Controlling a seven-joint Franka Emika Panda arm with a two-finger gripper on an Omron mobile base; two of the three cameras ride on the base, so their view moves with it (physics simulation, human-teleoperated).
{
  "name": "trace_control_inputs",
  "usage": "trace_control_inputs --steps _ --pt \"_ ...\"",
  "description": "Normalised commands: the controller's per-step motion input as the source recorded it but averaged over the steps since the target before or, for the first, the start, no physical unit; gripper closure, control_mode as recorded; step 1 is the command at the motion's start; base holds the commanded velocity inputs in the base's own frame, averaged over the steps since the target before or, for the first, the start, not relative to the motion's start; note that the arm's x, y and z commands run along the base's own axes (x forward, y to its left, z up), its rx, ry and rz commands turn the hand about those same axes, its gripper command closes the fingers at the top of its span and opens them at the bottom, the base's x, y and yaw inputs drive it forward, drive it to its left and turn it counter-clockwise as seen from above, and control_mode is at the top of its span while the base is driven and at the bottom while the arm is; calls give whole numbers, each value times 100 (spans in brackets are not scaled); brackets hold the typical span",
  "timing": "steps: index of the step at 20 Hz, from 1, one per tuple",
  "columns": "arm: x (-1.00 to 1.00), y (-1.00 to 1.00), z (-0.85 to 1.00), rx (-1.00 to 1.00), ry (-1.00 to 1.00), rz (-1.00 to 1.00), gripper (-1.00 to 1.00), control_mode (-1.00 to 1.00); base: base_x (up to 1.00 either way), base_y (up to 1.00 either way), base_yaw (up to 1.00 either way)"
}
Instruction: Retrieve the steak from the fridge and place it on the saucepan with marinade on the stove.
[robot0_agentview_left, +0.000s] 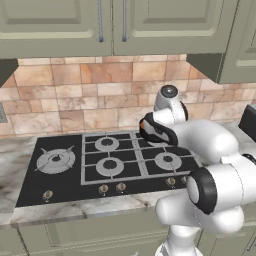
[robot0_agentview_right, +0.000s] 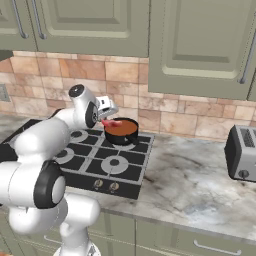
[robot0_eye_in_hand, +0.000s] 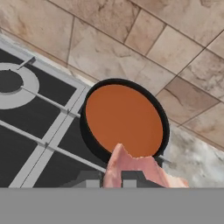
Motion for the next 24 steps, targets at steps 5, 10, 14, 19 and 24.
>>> trace_control_inputs --steps 5,10,14,19,24 --pt "16 0 -11 0 0 0 100 -100 0 0 0" --pt "18 0 -15 0 0 0 100 -100 0 0 0" --pt "17 0 -12 0 0 0 100 -100 0 0 0" --pt "15 0 -8 0 0 0 100 -100 0 0 0" --pt "12 -1 -5 0 0 0 100 -100 0 0 0"
